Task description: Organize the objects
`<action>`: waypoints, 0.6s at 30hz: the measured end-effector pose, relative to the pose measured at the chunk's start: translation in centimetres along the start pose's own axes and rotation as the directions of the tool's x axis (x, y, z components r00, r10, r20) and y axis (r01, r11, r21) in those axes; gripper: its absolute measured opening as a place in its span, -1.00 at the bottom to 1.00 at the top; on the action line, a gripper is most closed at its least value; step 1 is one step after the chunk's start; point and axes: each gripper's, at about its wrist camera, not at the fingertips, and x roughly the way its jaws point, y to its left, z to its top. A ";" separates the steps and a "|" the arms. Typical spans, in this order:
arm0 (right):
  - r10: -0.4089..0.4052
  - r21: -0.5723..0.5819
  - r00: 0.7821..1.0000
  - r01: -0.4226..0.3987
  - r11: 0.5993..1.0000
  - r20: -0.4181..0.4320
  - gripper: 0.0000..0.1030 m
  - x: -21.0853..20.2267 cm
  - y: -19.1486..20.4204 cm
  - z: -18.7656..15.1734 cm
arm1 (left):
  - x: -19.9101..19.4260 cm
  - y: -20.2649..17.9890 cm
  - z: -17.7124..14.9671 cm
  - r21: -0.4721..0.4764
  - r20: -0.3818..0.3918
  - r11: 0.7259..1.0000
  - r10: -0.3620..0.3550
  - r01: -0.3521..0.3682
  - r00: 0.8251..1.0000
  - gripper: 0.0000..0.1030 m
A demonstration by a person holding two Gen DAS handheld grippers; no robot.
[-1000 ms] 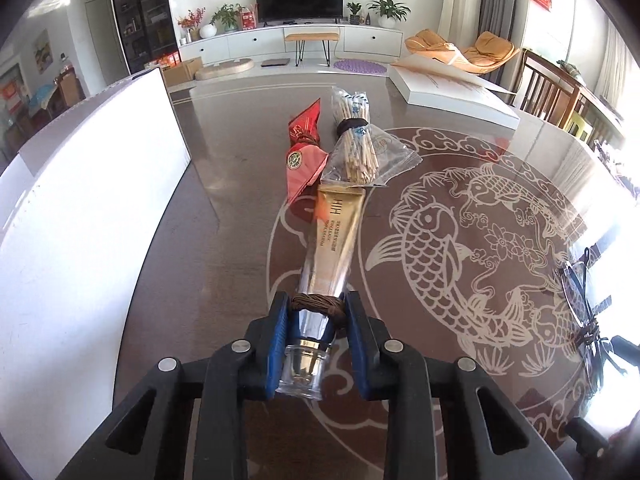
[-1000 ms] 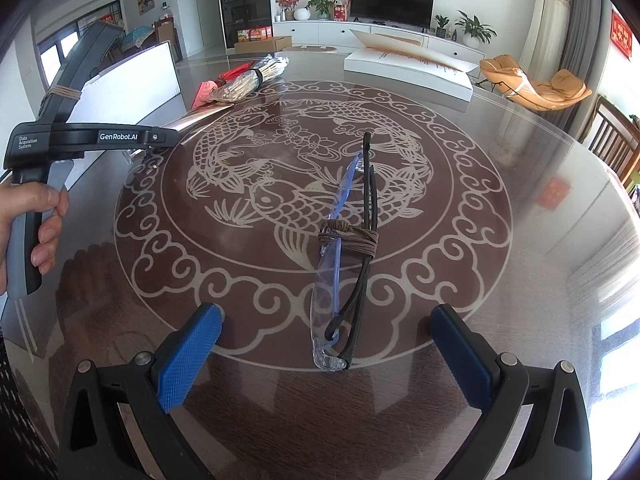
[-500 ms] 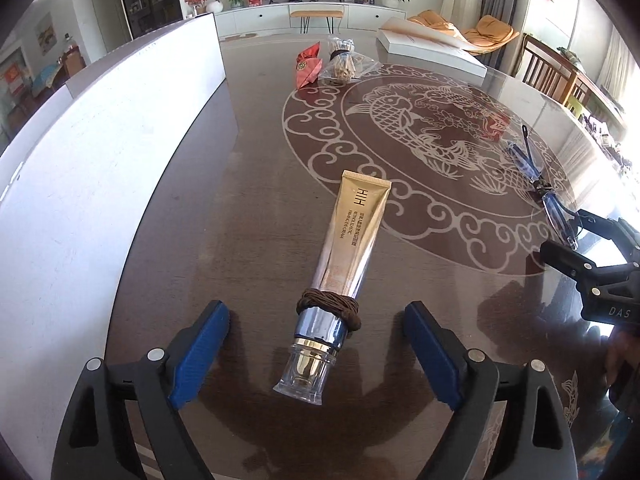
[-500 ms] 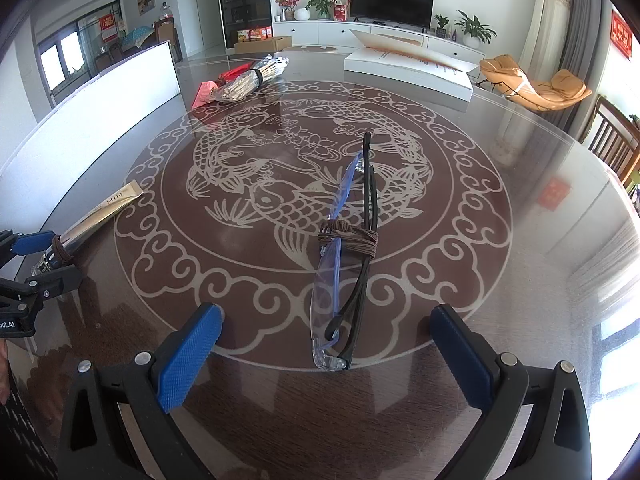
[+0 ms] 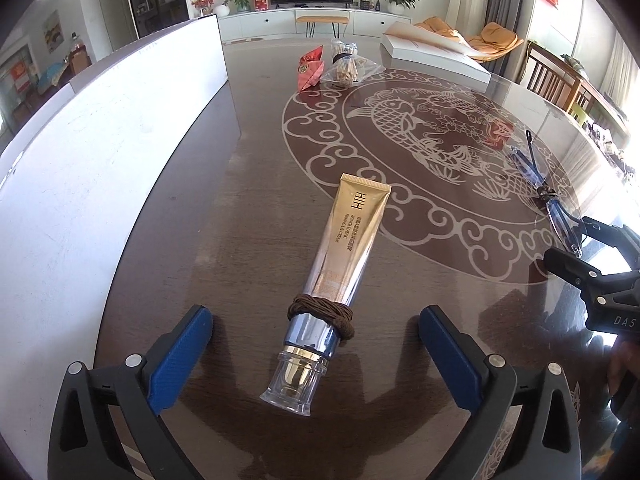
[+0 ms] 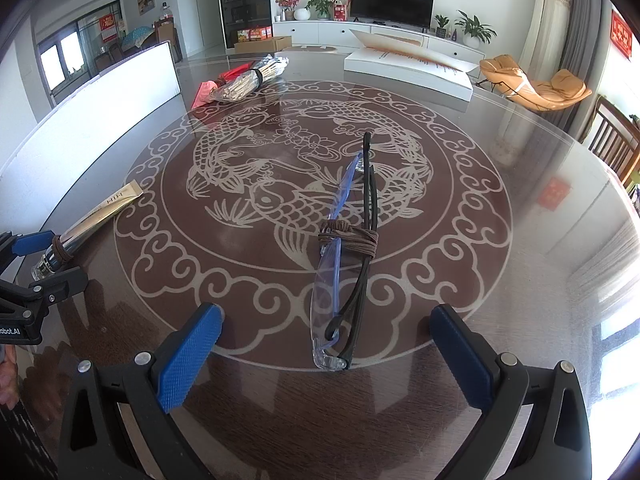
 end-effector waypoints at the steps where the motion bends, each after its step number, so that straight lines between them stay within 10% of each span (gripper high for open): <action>1: 0.000 0.000 1.000 0.000 1.000 0.000 1.00 0.0 0.0 0.0 | 0.0 0.0 0.0 0.000 0.000 1.000 0.000 0.000 1.000 1.00; 18: 0.000 0.000 1.000 0.000 1.000 0.000 1.00 0.0 0.0 0.0 | -0.1 0.1 -0.1 0.000 -0.001 1.000 0.000 0.000 1.000 1.00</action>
